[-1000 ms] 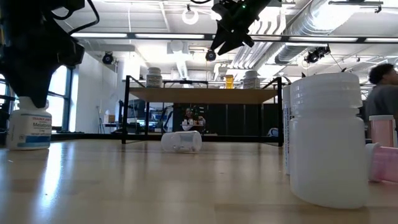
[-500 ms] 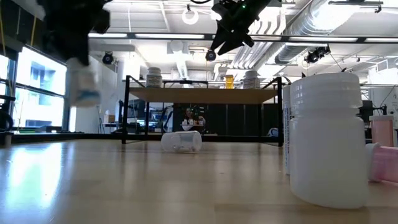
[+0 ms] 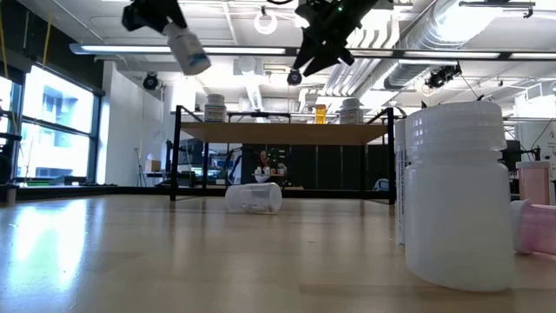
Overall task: Pick and place medicine bottles onto shelf by color
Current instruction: Put the white and blue pill bottle on the shelf
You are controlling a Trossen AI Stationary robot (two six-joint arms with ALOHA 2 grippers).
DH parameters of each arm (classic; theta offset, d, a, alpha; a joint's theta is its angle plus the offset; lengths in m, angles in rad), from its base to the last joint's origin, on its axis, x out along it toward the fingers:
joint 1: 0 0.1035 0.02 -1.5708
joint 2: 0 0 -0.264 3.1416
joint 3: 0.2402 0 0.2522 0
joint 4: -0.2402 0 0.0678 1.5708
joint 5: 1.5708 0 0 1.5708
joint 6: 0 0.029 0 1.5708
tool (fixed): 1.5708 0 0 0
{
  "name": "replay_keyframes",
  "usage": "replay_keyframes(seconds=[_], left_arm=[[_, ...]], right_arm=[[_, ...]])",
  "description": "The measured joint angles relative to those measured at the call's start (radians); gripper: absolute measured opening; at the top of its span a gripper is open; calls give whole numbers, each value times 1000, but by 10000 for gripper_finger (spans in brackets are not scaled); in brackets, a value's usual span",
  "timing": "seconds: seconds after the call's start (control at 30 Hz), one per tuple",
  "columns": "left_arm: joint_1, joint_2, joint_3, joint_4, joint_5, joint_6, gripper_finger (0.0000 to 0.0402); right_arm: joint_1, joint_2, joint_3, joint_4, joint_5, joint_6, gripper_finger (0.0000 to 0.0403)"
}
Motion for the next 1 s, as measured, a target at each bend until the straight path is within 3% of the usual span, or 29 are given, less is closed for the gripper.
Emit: replay_keyframes(seconds=[0.27,0.47,0.67,1.0], left_arm=[[145,102,158,1,9,254,166],[205,216,248,-7,93,393,166],[231,333,325,-119,108,471,166],[265,458,339,-194,146,547,166]], right_arm=[[-37,0,0,15,9,0,172],[-68,0,0,15,9,-5,172],[-88,0,0,15,8,-8,172],[-104,0,0,13,8,-34,172]])
